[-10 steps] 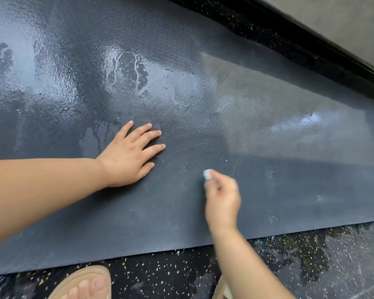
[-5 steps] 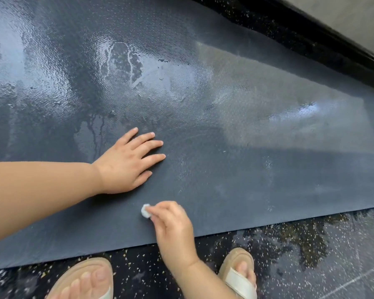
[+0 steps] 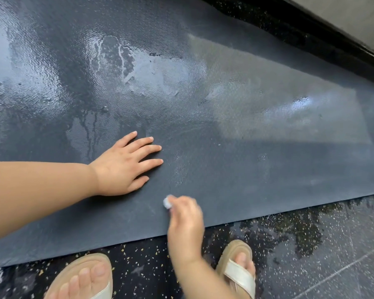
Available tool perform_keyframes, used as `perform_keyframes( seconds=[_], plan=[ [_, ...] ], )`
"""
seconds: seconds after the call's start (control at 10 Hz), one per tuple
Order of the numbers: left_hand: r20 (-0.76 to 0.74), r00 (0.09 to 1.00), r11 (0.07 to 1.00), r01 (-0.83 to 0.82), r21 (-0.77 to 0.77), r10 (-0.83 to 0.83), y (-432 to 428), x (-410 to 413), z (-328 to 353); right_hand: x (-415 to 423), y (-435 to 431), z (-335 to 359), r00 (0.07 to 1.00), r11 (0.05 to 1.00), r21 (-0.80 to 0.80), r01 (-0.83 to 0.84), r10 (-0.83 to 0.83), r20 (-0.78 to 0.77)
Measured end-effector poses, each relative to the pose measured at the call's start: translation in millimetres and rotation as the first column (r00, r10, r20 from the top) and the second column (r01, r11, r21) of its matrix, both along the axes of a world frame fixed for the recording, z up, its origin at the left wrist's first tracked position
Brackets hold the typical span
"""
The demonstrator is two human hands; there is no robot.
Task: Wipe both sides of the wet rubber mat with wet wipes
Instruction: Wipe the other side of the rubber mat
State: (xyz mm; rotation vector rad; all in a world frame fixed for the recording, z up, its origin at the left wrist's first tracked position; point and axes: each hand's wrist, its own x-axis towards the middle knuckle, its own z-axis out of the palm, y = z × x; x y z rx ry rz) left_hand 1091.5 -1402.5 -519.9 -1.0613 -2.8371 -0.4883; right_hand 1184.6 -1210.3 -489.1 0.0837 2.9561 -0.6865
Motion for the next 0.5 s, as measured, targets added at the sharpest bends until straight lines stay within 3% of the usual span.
perform_keyframes(
  seconds=[0.1,0.2,0.3,0.4,0.5],
  plan=[
    [0.003,1.000,1.000,-0.008,0.013,0.008,1,1,-1,24,-8,0,0.992,0.978,-0.184,-0.098,0.111,0.064],
    [0.003,1.000,1.000,-0.012,0.022,0.012,0,2,-1,-12,33,10,0.972,0.936,-0.263,0.234,-0.216,0.094],
    [0.006,1.000,0.999,-0.009,0.036,0.009,-1,1,-1,-56,94,16,0.853,0.847,-0.110,0.520,-0.521,0.022],
    [0.000,1.000,0.999,-0.003,0.039,0.003,-2,0,-2,-55,118,4,0.778,0.777,0.057,0.626,-0.628,0.020],
    [0.002,1.000,0.999,-0.006,0.039,0.006,-2,0,-2,-18,69,-4,0.842,0.843,0.013,0.538,-0.537,-0.047]
  ],
)
